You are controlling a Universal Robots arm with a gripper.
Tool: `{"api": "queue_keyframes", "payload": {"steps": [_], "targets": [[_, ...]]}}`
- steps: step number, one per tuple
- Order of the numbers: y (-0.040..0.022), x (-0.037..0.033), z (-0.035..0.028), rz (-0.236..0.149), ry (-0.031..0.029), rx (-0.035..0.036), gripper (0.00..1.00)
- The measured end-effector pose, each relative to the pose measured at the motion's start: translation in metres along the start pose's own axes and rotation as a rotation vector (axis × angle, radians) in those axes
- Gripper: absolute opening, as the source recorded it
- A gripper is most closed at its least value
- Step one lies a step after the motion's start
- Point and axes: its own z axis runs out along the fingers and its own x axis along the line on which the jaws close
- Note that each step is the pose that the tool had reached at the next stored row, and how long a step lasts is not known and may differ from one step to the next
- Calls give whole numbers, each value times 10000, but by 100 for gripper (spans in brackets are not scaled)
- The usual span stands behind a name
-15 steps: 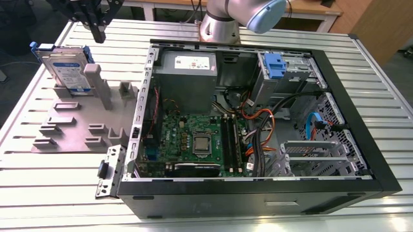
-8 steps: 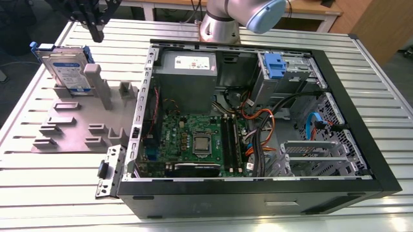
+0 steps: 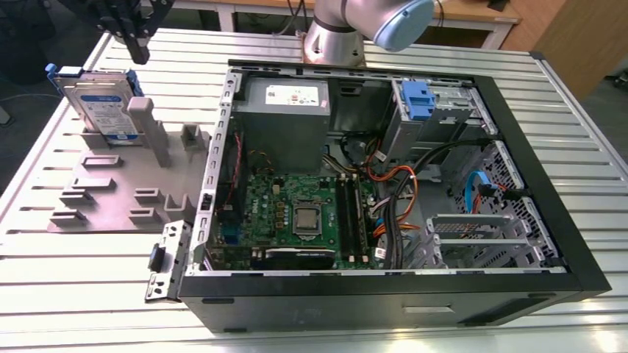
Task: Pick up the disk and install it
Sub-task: 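Reach for the disk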
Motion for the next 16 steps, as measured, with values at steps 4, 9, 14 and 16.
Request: {"api": "queue_keyframes", "payload": {"steps": [4, 9, 14, 16], "targets": [[0, 8, 0, 2, 1, 1, 11], [-1, 24, 0, 2, 1, 1, 11], [3, 55, 0, 2, 1, 1, 11], [4, 67, 0, 2, 0, 0, 11]]}}
